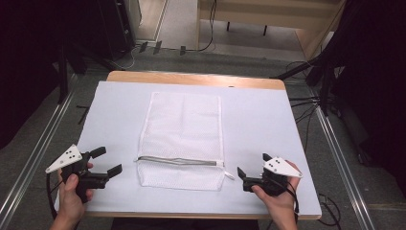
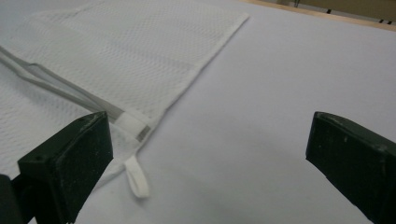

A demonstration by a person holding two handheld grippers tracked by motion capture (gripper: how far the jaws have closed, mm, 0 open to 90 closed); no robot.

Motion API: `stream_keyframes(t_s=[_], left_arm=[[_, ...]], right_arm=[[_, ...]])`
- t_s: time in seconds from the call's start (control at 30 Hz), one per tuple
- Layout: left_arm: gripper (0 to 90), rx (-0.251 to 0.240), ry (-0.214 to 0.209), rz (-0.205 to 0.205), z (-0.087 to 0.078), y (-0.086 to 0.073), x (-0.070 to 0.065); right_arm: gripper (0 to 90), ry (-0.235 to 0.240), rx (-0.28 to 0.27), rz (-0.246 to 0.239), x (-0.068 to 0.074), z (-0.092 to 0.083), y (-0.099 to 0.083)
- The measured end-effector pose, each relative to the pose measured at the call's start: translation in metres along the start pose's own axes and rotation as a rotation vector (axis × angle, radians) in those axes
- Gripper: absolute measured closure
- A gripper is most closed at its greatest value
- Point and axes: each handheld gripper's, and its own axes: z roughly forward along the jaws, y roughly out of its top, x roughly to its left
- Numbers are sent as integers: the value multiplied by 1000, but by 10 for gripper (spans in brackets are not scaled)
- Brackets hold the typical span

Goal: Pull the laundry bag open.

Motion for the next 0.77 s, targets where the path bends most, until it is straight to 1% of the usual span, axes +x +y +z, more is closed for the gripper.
stream_keyframes(t_s=[0.07, 0.13, 0.23, 0.27, 0.3, 0.33, 0.37, 0.4, 0.43, 0.47, 0.5, 0.6, 0.63, 0.67, 0.7, 0.77], left_arm=[[0, -5, 19, 8, -3, -3, 7], [0, 2, 42, 9, -4, -5, 13], [0, -23, 50, -33, -9, -8, 23], [0, -23, 50, -33, -9, -8, 23], [0, -36, 64, -38, -13, -9, 26], [0, -36, 64, -38, -13, -9, 26], [0, -42, 74, -39, -14, -10, 27], [0, -46, 77, -41, -16, -10, 28], [0, -49, 70, -40, -16, -10, 29], [0, -48, 75, -38, -16, -9, 28], [0, -49, 76, -32, -15, -8, 27], [0, -45, 71, -23, -12, -7, 26], [0, -35, 73, -18, -9, -7, 25], [0, -35, 73, -18, -9, -7, 25], [0, -19, 73, -11, -6, -7, 25], [0, -10, 77, -6, -5, -7, 25]], right_arm=[[9, -18, -2, 9, -10, -5, -2], [7, -41, -2, 10, -21, -8, -5], [5, -52, -5, 29, -40, -14, -11], [5, -56, -5, 40, -46, -16, -12], [5, -59, -9, 45, -52, -18, -14], [5, -59, -9, 45, -52, -18, -14], [5, -65, -11, 51, -58, -20, -16], [5, -75, -11, 68, -65, -23, -18], [5, -80, -15, 82, -70, -26, -19], [5, -80, -23, 95, -74, -28, -20], [5, -92, -26, 114, -80, -31, -22], [5, -100, -18, 113, -82, -30, -23], [5, -102, -16, 107, -81, -30, -24], [5, -102, -16, 107, -81, -30, -24], [5, -101, -16, 103, -80, -29, -22], [6, -101, -17, 103, -79, -28, -22]])
